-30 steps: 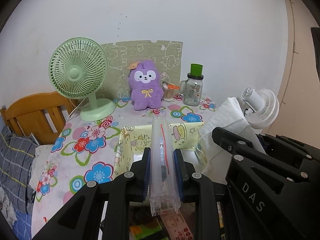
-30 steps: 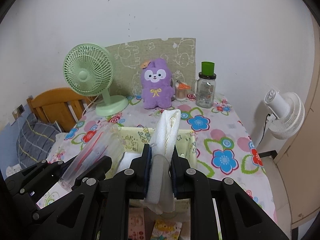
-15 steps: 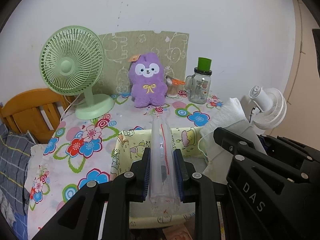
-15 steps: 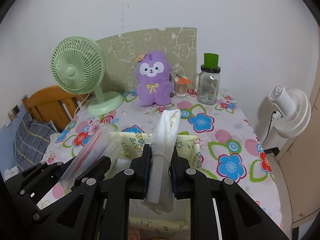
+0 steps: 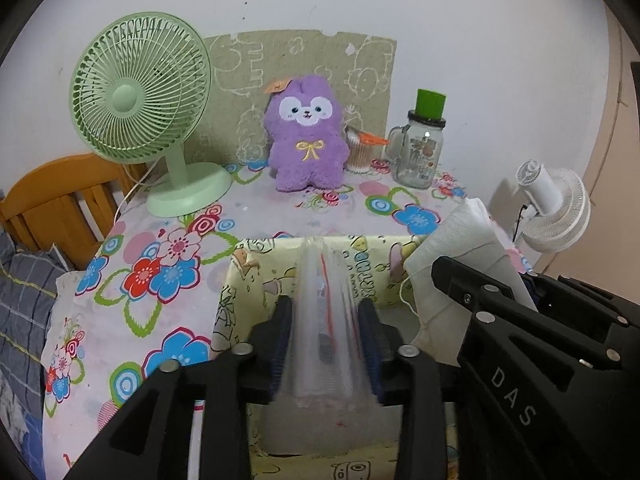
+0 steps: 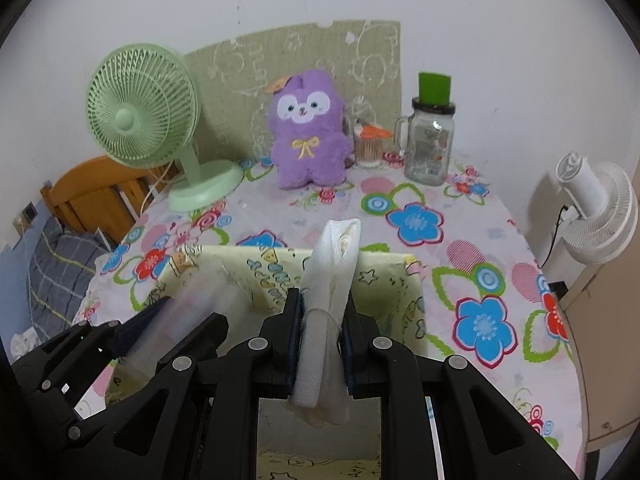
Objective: Organize soft objects
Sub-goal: 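Lift the clear bag with the left tool while the right tool carries the white cloth over the box, then open the left tool over the box while the right tool releases the white cloth inside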
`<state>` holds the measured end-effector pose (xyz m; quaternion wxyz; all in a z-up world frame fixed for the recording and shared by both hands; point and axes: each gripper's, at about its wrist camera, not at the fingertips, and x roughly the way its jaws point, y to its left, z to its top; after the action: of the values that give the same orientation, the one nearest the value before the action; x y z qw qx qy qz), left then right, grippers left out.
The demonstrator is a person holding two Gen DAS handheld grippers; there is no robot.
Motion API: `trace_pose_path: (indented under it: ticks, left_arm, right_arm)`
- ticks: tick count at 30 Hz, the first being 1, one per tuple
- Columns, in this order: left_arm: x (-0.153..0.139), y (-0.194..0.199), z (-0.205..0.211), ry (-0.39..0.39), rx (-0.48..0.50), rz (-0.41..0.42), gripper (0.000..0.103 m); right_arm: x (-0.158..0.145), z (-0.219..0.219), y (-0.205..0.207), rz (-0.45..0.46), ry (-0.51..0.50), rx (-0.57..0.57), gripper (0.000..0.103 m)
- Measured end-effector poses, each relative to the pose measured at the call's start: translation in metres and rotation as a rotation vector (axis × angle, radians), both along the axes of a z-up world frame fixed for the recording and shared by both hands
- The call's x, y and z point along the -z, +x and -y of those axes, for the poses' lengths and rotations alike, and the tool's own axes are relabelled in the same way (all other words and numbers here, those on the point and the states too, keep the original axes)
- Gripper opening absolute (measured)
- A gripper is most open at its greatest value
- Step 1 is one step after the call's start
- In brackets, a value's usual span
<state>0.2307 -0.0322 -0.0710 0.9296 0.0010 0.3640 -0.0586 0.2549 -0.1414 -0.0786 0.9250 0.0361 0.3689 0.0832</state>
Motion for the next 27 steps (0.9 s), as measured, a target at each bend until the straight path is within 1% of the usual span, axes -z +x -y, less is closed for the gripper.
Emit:
trace_pose_path:
  ticks: [1,3,4,5,7,8,9,10,11,12,13,16,19,22,27]
  left_arm:
    - [0.001,0.000,0.000,0.004,-0.001,-0.005,0.044]
    - [0.003,0.001,0.001,0.007,-0.002,-0.019,0.049]
    - [0.003,0.002,0.001,0.010,-0.002,-0.024,0.054]
    - [0.004,0.002,0.000,0.014,-0.005,-0.025,0.058]
    - [0.003,0.001,0.000,0.014,-0.007,-0.023,0.064]
    - [0.002,-0.001,-0.001,0.013,-0.009,-0.018,0.066]
    - [0.001,-0.002,-0.001,0.013,-0.010,-0.014,0.071]
    - [-0.001,-0.003,-0.002,0.010,-0.010,-0.007,0.080]
    - [-0.002,-0.004,-0.002,0.011,-0.009,-0.003,0.084]
    - [-0.002,-0.005,-0.003,0.011,-0.007,-0.003,0.086]
    - [-0.003,-0.006,-0.003,0.008,-0.006,-0.001,0.087]
    - [-0.006,-0.012,-0.005,0.002,-0.008,0.012,0.090]
    - [-0.009,-0.018,-0.004,0.013,-0.012,0.021,0.090]
    - [-0.013,-0.026,-0.002,0.019,-0.005,0.033,0.090]
    - [-0.020,-0.038,0.001,0.016,0.005,0.052,0.090]
  right_arm:
    - [0.002,0.000,0.002,-0.010,0.000,-0.001,0.026]
    - [0.004,0.000,0.002,-0.024,-0.003,0.005,0.033]
    - [0.004,0.000,0.002,-0.024,-0.003,0.009,0.045]
    - [0.004,0.001,0.001,-0.019,-0.006,0.017,0.064]
    - [0.000,0.003,-0.004,0.015,-0.015,0.035,0.080]
    - [-0.002,0.003,-0.006,0.026,-0.025,0.043,0.081]
    - [-0.004,0.004,-0.007,0.026,-0.033,0.047,0.082]
    - [-0.004,0.004,-0.007,0.022,-0.040,0.049,0.084]
    - [-0.005,0.005,-0.008,0.019,-0.044,0.047,0.089]
    - [-0.007,0.006,-0.010,0.023,-0.042,0.046,0.090]
    - [-0.008,0.006,-0.013,0.031,-0.038,0.044,0.092]
    - [-0.012,0.007,-0.020,0.044,-0.039,0.043,0.093]
    - [-0.015,0.006,-0.028,0.051,-0.037,0.038,0.093]
    - [-0.019,0.007,-0.036,0.058,-0.038,0.041,0.096]
    - [-0.027,0.010,-0.050,0.081,-0.037,0.051,0.097]
